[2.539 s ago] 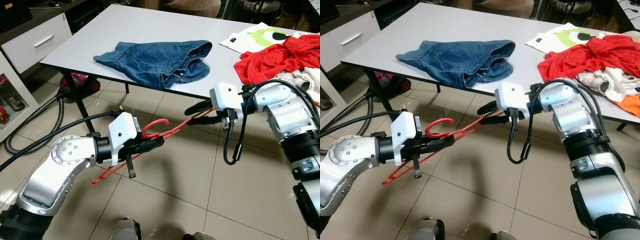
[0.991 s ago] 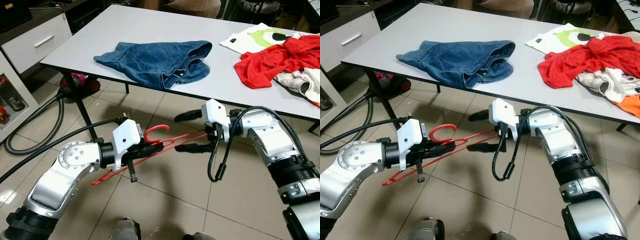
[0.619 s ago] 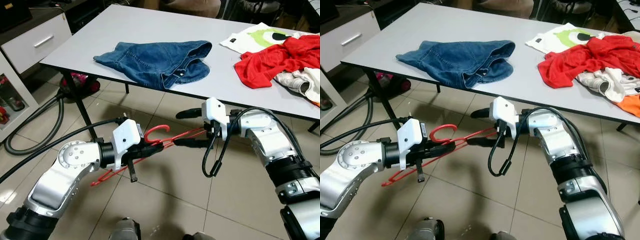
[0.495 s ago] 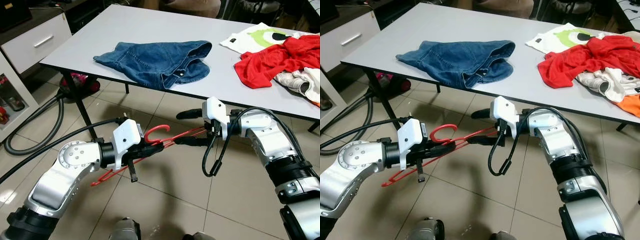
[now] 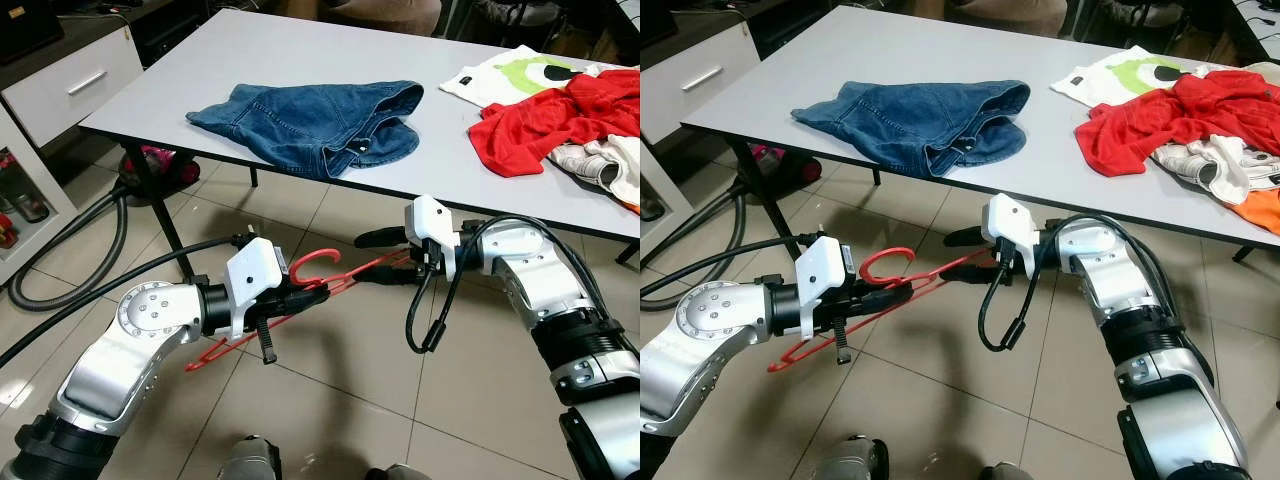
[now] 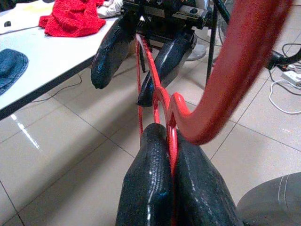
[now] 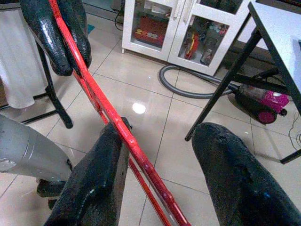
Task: Hang hanger
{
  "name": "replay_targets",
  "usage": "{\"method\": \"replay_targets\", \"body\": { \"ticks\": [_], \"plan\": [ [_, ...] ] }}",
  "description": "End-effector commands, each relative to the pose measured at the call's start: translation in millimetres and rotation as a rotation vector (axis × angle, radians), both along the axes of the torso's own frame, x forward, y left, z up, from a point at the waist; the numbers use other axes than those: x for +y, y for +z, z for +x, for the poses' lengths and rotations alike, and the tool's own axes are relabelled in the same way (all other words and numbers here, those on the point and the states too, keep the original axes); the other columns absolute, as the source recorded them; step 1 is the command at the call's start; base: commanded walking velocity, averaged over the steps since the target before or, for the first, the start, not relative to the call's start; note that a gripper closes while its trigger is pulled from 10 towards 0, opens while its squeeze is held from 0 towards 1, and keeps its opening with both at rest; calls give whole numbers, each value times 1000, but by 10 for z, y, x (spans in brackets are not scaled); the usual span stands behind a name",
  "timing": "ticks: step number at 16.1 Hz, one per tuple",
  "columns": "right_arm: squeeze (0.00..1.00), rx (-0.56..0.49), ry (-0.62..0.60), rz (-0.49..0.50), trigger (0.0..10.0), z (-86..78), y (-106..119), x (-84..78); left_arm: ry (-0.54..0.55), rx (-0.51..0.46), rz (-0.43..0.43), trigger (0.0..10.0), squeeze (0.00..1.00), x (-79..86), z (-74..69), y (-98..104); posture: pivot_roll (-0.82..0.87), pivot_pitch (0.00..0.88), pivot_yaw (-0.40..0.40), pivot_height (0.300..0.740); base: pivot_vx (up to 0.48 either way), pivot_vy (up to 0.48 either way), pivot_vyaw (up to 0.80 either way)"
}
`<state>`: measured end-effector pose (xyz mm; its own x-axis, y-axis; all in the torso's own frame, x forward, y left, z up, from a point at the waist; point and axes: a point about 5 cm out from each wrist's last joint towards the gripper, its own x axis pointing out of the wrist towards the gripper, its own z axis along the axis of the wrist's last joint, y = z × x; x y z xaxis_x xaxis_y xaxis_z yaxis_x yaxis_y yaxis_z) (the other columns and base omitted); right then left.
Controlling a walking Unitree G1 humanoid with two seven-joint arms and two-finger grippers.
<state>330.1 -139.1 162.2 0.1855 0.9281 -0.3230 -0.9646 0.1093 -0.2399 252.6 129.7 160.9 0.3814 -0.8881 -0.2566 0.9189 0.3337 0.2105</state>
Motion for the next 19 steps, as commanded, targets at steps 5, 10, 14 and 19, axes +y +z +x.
{"method": "replay_targets", "body": {
  "ticks": [5, 10, 14, 19],
  "plan": [
    [0, -22, 15, -29, 0, 34, 61, -36, -30, -33, 3, 10000, 0, -3, -23, 80, 91, 83, 10, 740, 0, 0, 0],
    [0, -75, -1, 9, 0, 79, 178, -13, -25, -38, 5, 10000, 0, 7, -29, 82, 97, 74, 6, 740, 0, 0, 0],
    [0, -154, -157, 294, 0, 188, 657, -103, -18, -35, 2, 10000, 0, 14, -37, 68, 98, 70, 1, 740, 0, 0, 0],
    [0, -76, -237, 405, 0, 198, 683, -271, -24, -32, 1, 10000, 0, 2, -35, 59, 86, 73, 10, 740, 0, 0, 0]
  ]
}}
